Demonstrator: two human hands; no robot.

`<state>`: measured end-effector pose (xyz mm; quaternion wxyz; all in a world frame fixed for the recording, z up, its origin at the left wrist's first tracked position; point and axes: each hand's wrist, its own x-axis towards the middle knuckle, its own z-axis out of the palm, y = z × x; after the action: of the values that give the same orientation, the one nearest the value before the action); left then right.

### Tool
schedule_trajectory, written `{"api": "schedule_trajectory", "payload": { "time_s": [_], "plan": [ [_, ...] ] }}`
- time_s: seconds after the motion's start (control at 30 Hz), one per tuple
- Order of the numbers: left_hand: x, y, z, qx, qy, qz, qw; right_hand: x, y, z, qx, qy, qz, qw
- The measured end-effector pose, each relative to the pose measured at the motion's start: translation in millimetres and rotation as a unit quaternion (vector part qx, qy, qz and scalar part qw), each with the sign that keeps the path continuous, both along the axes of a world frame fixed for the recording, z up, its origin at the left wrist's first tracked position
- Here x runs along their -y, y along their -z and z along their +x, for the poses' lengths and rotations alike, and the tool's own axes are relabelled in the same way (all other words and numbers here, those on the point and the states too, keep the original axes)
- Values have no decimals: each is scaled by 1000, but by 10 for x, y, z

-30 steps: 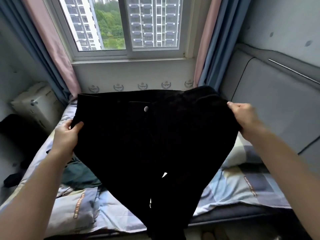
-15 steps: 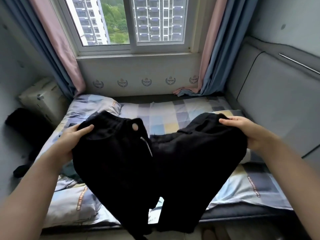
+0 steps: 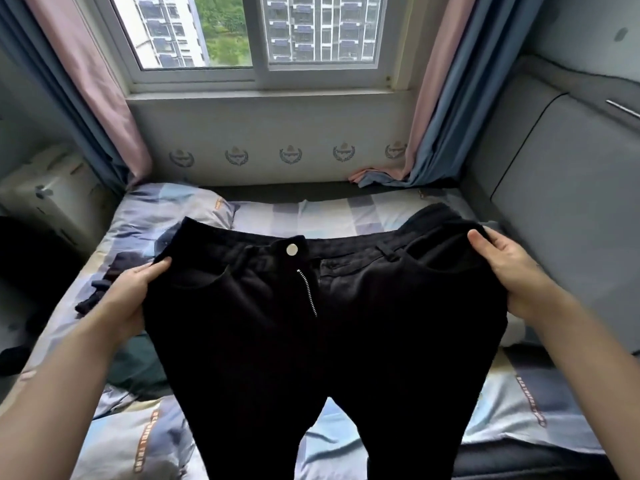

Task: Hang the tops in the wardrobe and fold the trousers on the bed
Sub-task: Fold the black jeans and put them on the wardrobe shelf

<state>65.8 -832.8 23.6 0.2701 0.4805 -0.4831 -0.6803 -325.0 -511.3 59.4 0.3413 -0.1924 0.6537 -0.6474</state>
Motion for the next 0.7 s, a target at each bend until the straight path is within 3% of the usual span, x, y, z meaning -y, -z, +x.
{"api": "schedule_trajectory", "payload": {
  "time_s": [0.17, 0.23, 0.3, 0.37, 0.43, 0.53, 0.63, 0.7],
  "plan": [
    [1351, 186, -1126, 22, 17, -30, 999, 1428, 246, -851, -132, 118, 51, 983],
    [2117, 420, -1808, 53, -11, -110, 992, 2187, 574, -1465, -216, 184, 127, 951],
    [2698, 843, -2316, 160, -44, -240, 957, 2692, 998, -1912, -309, 207, 249, 894],
    [2963, 1494, -2595, 279, -14, -293, 914, 2982, 1581, -2050, -339, 166, 316, 871],
    [2849, 2543, -2719, 328, 86, -285, 897, 3095, 2502, -1901, -322, 82, 347, 877],
    [2018, 4066, -2437, 374, 273, -232, 855, 2751, 3851, -1316, -269, -57, 408, 871],
    [1132, 5345, -1791, 445, 417, -138, 780, 2192, 5023, -757, -198, -140, 484, 841],
    [710, 5817, -1388, 473, 455, -79, 750, 1862, 5481, -463, -173, -175, 521, 817]
  ]
}}
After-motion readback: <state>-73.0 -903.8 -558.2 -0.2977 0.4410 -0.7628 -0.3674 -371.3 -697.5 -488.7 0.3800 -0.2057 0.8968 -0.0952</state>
